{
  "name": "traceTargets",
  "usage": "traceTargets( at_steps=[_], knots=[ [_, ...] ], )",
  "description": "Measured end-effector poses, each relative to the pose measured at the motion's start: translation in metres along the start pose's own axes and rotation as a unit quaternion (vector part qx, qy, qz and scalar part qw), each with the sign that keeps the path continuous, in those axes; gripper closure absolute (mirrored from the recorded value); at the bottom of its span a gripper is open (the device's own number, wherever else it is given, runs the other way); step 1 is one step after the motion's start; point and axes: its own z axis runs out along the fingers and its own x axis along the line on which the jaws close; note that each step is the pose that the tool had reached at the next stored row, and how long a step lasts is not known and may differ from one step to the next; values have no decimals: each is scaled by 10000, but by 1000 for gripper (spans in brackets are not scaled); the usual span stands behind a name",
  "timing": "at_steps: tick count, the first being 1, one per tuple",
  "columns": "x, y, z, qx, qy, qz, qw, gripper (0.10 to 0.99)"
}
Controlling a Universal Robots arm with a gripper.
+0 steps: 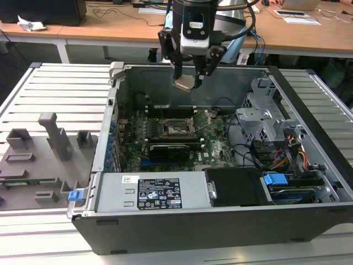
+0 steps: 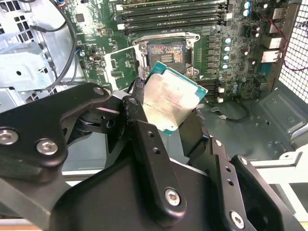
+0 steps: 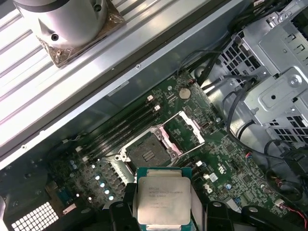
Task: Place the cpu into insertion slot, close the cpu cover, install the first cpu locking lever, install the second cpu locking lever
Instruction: 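Place the cpu into insertion slot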
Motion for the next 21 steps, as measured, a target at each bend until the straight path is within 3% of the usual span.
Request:
traceTargets(
  at_steps=[21],
  knots=[
    [0,0,1,-11,-53,588,9983,553]
  ],
)
